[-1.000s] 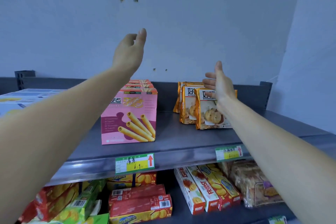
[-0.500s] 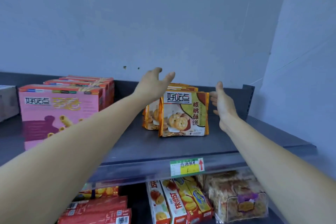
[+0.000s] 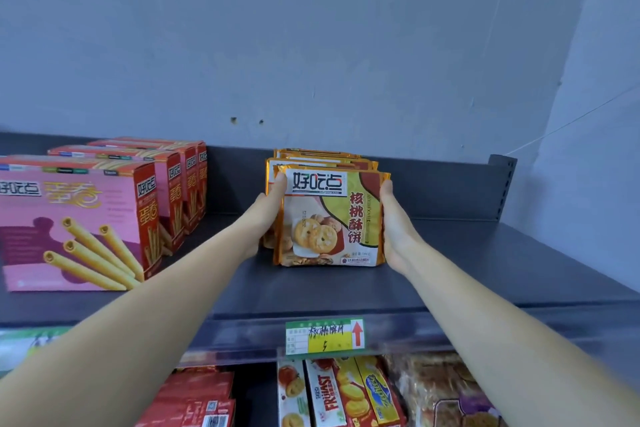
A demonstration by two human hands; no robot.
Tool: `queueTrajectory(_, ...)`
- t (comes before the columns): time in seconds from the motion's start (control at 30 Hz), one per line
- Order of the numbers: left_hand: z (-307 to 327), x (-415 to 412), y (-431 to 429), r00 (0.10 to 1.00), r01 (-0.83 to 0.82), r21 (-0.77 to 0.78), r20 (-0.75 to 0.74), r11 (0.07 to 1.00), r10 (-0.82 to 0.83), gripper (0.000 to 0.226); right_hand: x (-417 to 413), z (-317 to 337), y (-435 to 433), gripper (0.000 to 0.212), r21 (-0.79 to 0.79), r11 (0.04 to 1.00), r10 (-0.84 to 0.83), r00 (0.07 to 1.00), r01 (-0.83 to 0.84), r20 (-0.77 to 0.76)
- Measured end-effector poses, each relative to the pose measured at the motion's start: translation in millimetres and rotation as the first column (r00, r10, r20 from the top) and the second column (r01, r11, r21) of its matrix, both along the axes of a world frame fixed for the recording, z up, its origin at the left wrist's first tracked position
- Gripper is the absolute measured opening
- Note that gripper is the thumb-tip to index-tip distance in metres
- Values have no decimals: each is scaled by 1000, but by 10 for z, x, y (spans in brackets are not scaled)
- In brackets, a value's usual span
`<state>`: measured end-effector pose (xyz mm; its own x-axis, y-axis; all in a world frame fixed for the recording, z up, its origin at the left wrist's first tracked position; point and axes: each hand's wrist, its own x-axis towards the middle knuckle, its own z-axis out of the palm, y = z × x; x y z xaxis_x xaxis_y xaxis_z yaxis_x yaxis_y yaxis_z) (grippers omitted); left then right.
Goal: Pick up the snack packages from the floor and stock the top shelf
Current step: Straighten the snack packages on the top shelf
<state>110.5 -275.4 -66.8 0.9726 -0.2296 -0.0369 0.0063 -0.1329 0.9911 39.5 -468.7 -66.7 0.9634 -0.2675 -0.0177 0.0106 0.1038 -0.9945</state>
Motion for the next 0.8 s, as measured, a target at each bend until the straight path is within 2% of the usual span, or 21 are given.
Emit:
queueTrajectory(0.1, 19, -56, -105, 993, 109, -74, 44, 991, -106, 63, 68, -17, 71, 66, -44, 999, 27, 1000, -26, 3)
queueTrajectory(0.13, 6, -39, -130, 991, 127, -80, 58, 989, -123, 58, 78, -20, 80, 69, -59, 998, 27, 1000, -27, 2)
queueTrajectory(0.23, 40, 11, -78, 990, 106, -107, 106, 989, -94, 61, 138, -15, 11, 75, -1, 1000, -14, 1000, 14, 26)
queueTrajectory(0.37, 33, 212, 29, 1000, -13, -245, 20, 970, 18, 86, 256, 25, -114, 80, 49, 996, -74, 996, 72, 49)
queueTrajectory(0.47, 27, 311, 41, 996, -82, -293, -52, 953, 69, 101, 378, 41, -144, 85, 69, 992, -107, 994, 105, 28)
queueTrajectory(0.63, 4, 473, -22, 993, -104, -332, -91, 937, 78, 88, 589, 23, -237, 85, 93, 986, -137, 991, 136, -1)
queueTrajectory(0.8, 40, 511, -112, 989, 49, -354, -112, 934, -94, 80, 713, 1, -196, 85, 146, 989, -19, 1000, 22, -17)
